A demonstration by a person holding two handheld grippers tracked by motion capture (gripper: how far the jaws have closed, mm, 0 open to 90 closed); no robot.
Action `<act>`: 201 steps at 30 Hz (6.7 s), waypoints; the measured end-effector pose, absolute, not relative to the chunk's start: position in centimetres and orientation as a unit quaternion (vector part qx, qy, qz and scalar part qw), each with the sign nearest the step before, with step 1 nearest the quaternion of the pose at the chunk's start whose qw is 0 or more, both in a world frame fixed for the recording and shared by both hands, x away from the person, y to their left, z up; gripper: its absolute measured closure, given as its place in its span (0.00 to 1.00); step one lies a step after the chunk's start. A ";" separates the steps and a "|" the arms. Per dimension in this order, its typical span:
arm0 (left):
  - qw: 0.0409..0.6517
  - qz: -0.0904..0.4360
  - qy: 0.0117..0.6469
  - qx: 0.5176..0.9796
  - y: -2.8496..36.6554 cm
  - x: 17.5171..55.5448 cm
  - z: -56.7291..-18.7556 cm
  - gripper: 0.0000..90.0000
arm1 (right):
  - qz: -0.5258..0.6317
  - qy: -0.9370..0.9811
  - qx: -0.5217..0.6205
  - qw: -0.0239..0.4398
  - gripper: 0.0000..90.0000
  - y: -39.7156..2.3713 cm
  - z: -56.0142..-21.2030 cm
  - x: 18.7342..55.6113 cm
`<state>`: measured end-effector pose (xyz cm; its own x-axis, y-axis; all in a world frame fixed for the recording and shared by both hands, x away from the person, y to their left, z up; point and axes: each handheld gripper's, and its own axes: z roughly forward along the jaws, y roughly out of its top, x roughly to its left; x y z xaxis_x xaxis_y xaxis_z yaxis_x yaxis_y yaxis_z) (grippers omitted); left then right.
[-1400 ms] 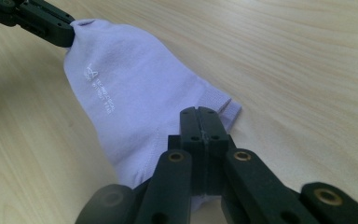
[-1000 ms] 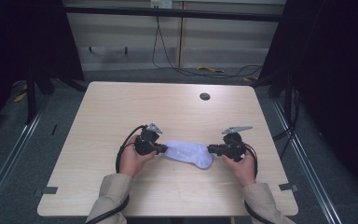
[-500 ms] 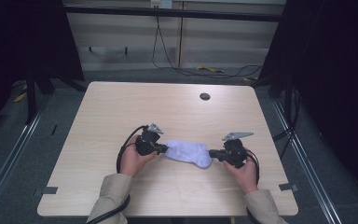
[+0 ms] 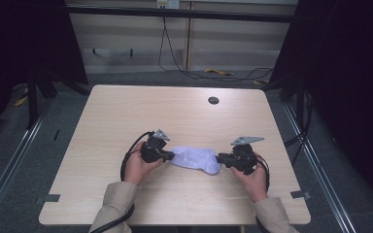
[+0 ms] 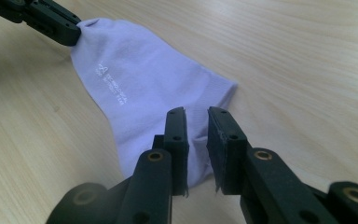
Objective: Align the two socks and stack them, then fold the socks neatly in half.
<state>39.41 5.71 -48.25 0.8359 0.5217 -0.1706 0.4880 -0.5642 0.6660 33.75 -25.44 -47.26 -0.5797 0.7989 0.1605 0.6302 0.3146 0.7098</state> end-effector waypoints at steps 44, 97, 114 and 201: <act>0.377 0.040 0.322 0.867 5.6 40.9 -49.4 0.85 | 0.358 0.798 0.468 0.124 0.95 -26.4 -48.5 33.5; 0.356 0.058 0.346 0.866 4.8 40.9 -49.6 0.68 | 0.366 0.825 0.406 0.145 1.00 -25.0 -49.7 31.6; 0.374 0.028 0.361 0.854 4.7 40.3 -49.8 0.97 | 0.368 0.824 0.407 0.144 1.00 -25.0 -49.7 31.5; 0.388 -0.015 0.276 0.879 -1.0 38.3 -42.5 0.98 | 0.364 0.829 0.407 0.120 1.00 -24.6 -49.4 31.1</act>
